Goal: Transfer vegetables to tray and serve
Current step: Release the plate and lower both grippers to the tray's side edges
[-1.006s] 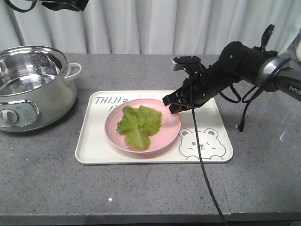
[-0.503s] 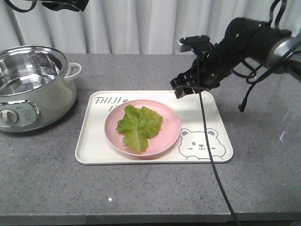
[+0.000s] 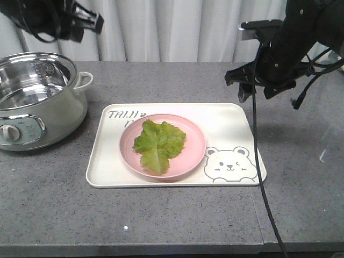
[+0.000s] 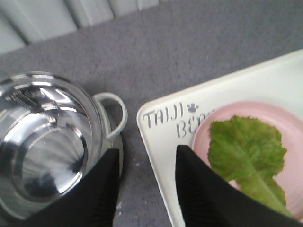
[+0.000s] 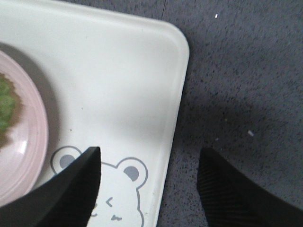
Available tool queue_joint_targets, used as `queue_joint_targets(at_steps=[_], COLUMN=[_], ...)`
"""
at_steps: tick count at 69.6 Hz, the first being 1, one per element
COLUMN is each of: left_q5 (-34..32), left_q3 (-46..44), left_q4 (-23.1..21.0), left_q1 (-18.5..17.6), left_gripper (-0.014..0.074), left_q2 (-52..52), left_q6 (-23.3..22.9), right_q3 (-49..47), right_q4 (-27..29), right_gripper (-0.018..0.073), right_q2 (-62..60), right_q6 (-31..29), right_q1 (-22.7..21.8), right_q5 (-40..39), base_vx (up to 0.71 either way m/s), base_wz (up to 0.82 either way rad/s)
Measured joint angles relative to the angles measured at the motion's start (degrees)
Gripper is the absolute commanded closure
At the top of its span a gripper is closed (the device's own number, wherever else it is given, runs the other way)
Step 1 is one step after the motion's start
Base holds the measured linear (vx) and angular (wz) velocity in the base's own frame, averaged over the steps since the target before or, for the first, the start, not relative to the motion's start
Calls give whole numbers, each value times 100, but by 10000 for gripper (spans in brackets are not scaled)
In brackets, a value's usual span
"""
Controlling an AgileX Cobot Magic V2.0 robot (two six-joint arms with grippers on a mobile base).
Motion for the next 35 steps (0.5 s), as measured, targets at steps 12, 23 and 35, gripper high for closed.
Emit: queue_joint_targets(at_steps=[12, 23, 35], left_q5=[-19, -54, -70], left_q3=[931, 1523, 1914], left_q4=[33, 52, -13], left_q1=[7, 115, 255], left_gripper=[325, 325, 325], left_q2=[43, 94, 227], left_q6=[-68, -78, -271], right_q3=[649, 1018, 1112], right_q4=[24, 0, -90], right_gripper=[132, 132, 132], right_q2=[0, 0, 0], right_q6=[84, 118, 224], right_q1=[0, 0, 0], right_q5=[-7, -13, -24], base_vx=[0, 0, 0], base_wz=[0, 0, 0])
